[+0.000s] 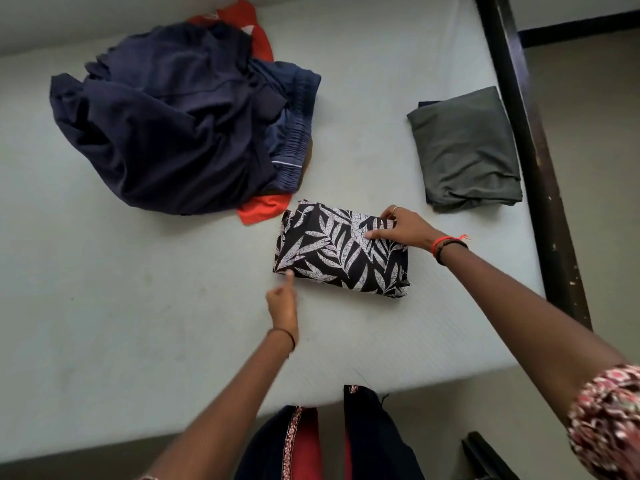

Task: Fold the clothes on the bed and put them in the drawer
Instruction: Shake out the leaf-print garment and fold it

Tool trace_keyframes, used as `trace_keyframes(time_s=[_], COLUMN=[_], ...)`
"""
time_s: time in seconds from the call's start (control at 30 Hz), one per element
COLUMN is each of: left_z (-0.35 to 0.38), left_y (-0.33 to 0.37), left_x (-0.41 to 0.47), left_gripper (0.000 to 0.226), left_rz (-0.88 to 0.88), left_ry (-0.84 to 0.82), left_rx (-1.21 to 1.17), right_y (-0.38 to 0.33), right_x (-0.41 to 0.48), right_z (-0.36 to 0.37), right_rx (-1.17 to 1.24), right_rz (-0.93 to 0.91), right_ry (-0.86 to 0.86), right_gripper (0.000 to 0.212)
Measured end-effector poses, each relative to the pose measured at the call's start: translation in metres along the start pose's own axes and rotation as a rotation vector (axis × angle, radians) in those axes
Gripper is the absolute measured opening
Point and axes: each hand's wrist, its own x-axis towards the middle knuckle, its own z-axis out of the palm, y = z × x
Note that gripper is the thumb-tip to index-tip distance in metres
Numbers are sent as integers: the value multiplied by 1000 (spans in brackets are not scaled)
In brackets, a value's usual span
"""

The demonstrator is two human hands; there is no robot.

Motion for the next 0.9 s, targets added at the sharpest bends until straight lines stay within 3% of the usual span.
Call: trace_keyframes(time_s=[0.07,0.13,0.27,0.4,0.5,0.67,0.83,0.9], left_z=[11,23,49,58,59,63,69,80], left_y=[-22,-32,-21,-6,4,25,26,20], left_x=[-20,-25,-16,-7,0,-21,-56,-69], left_gripper=[27,17,47,38,54,56,33,29], left_rz=[-126,-118,-122,25,110,-34,-207,-282], left_ry=[-256,-349,-321,-219,-302,-407,-553,-619], left_rx=[-66,-152,-401,-419,-451,-543,-436,-352], right_y=[-1,1,10,18,23,31,67,92], right_x=[4,8,15,17,8,-25,-89,-119], right_z=[3,7,15,19,26,38,37,39], right_rx=[-26,-18,39,163,307,525,1043,1178], right_rz=[9,39,53,78,97,186,231,240], right_ry=[-20,-46,-31,-36,-67,-219,-391,-371], right_gripper=[68,69,68,65,62,55,37,46])
